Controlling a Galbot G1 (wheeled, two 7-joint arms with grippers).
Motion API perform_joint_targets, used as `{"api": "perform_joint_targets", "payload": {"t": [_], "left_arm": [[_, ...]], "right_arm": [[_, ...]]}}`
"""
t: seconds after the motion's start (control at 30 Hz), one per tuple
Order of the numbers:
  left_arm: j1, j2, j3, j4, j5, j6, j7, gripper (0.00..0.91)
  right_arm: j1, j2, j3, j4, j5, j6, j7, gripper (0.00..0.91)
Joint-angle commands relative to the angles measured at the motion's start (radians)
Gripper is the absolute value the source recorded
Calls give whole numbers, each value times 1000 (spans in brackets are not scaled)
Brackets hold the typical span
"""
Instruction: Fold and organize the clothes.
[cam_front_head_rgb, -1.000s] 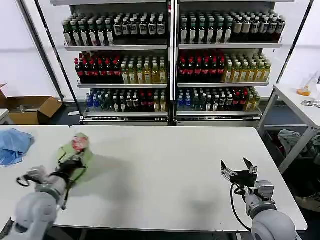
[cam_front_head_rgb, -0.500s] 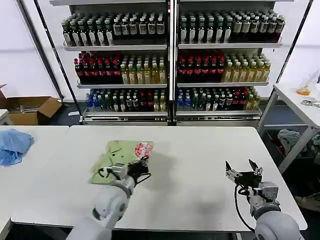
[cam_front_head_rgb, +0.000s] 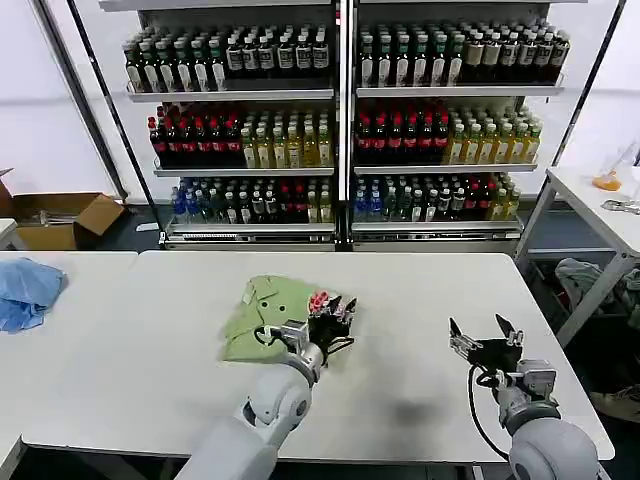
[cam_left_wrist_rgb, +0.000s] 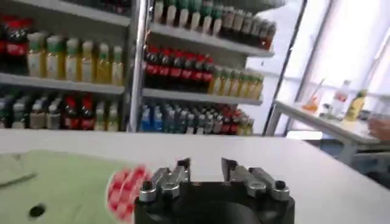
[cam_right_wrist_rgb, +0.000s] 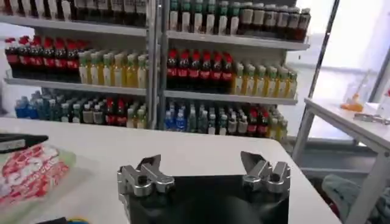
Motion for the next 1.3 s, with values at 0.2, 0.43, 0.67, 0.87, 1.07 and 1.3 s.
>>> {"api": "perform_joint_targets", "payload": {"t": [0.2,0.43,0.67,0.87,1.07,1.3], "left_arm": [[160,112,-237,-177,44,-233,-17,907],[297,184,-442,-239,67,-237,-27,907],[399,175,-524,-266,84,-245,-29,907],[421,174,-552,-271,80,-246,-33,907],[429,165,-553,-274,80,-245,-33,907],[432,161,-551,-269,80,-245,-32,907]], "right_arm": [[212,78,-252,-101,144,52,68,907],[396,210,-427,-264,240,63,144,907],[515,331,-526,-419,305,73,205,907],[546,402,-553,-507,315,86,226,907],[549,469,-566,-573,295,99,225,907],[566,507,-558,-645,268,123,243,50]]}}
